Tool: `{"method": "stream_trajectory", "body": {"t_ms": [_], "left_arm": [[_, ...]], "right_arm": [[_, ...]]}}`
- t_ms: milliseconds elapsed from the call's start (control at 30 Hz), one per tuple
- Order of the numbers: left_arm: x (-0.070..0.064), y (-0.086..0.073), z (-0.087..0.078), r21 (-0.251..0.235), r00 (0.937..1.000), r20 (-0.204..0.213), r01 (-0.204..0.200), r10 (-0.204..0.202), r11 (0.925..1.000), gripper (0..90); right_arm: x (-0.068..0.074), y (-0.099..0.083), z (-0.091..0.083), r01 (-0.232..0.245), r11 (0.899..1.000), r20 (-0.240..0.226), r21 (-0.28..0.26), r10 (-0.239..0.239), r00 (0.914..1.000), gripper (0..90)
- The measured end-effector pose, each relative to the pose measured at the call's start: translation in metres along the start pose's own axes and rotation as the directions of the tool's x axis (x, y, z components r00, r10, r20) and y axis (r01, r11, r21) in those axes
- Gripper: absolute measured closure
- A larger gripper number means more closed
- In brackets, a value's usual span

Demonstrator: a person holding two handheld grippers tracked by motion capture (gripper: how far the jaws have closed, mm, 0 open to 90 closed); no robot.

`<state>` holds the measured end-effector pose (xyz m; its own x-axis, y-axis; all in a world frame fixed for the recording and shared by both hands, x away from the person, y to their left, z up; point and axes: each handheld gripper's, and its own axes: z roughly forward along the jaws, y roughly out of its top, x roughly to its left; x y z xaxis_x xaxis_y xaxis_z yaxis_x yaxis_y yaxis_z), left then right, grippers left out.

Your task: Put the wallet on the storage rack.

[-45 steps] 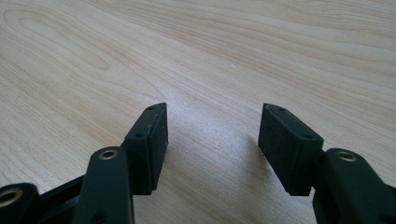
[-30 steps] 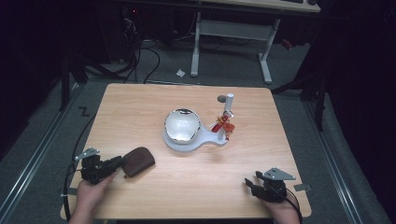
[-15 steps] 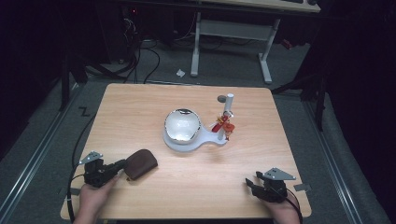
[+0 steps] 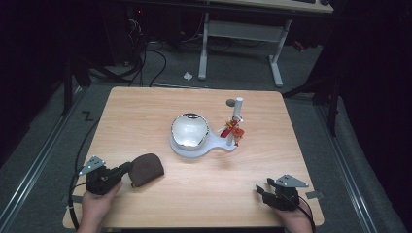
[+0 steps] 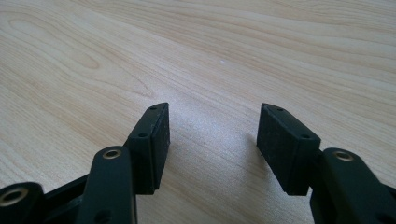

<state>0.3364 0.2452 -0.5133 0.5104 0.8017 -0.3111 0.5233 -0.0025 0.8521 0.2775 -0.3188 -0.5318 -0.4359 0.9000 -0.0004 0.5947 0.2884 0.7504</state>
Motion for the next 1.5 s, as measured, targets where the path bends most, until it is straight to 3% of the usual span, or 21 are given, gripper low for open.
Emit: {"method": "stream_trajectory", "body": {"t_ms": [200,633,1100,1500], "left_arm": [[-0.010,0.005,-0.006,-0.039,0.9989,-0.011,-0.046,0.046,0.9982,87.2],[-0.025,0.013,-0.017,-0.102,0.9954,-0.009,-0.096,0.096,0.9901,87.2],[-0.040,0.019,-0.018,-0.121,0.9903,-0.015,-0.139,0.138,0.9829,87.2],[-0.059,0.028,-0.011,-0.108,0.9909,-0.042,-0.132,0.128,0.9854,87.2]], "right_arm": [[0.000,0.000,-0.001,-0.003,1.000,0.004,-0.007,0.003,1.0000,44.6],[-0.001,0.001,-0.004,0.004,0.999,0.016,-0.032,-0.004,0.9999,47.2],[-0.002,0.003,-0.006,0.002,0.998,0.027,-0.058,0.000,0.9996,47.3],[-0.002,0.012,-0.004,0.016,0.995,0.003,-0.098,-0.016,0.9999,50.1]]}}
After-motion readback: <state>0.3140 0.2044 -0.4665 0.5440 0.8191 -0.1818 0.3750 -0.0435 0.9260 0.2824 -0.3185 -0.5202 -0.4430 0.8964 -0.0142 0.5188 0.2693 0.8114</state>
